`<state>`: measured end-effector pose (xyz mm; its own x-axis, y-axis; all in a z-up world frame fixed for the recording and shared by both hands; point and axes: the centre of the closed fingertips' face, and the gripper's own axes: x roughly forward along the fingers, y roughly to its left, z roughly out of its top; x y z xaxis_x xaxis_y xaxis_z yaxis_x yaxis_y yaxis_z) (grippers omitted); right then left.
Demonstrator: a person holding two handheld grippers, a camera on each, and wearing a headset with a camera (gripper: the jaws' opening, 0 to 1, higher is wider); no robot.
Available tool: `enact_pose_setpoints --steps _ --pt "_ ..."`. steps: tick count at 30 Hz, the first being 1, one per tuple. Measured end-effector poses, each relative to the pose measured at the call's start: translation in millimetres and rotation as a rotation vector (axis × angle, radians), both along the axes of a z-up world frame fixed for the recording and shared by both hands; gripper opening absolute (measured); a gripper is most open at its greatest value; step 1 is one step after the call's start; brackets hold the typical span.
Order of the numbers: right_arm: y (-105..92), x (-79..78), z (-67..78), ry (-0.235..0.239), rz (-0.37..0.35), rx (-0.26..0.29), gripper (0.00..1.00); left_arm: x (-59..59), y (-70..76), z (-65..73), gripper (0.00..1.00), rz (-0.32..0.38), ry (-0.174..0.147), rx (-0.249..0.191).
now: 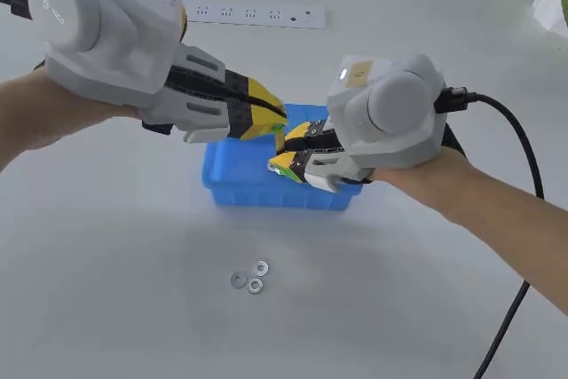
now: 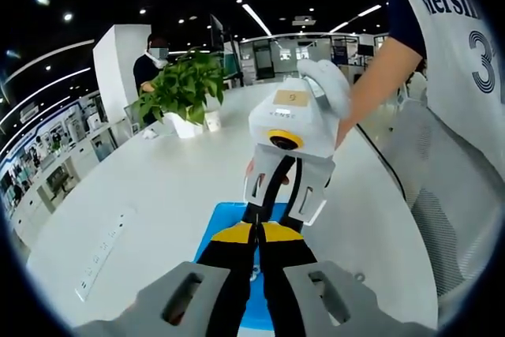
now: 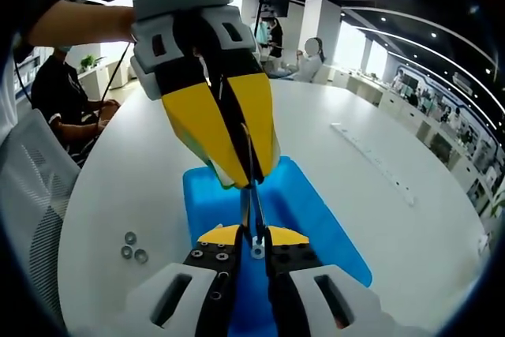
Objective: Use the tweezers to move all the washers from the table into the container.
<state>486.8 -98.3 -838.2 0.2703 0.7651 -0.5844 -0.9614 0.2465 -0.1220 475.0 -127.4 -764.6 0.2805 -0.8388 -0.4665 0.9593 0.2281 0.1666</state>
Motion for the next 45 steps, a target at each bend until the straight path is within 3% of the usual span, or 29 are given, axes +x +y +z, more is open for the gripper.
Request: enact_pose_setpoints --steps 10,18,24,34,45 --pt "-2.4 -5.9 26.7 -0.049 -0.009 0.038 0.13 -16.4 0.0 28.0 0.06 -0.003 -0.045 -0.010" --pt "0.2 -27.7 46.7 -0.092 0.029 0.055 0.13 -30.8 4.5 41.1 0.06 0.003 -0.064 -0.025" --pt "3.8 -44.9 55.2 -0.112 0.063 0.049 0.13 -50.9 6.5 51.1 0.06 -0.001 -0.078 -0.024" --pt "6.9 -74.2 56.1 -0.121 0.113 0.031 0.13 -79.5 12.3 51.3 0.06 -0.019 -0.072 -0.008" --pt "8.9 -99.7 38.8 -0.086 0.134 0.009 0.13 -103.0 15.3 34.6 0.06 -0.004 -0.016 -0.014"
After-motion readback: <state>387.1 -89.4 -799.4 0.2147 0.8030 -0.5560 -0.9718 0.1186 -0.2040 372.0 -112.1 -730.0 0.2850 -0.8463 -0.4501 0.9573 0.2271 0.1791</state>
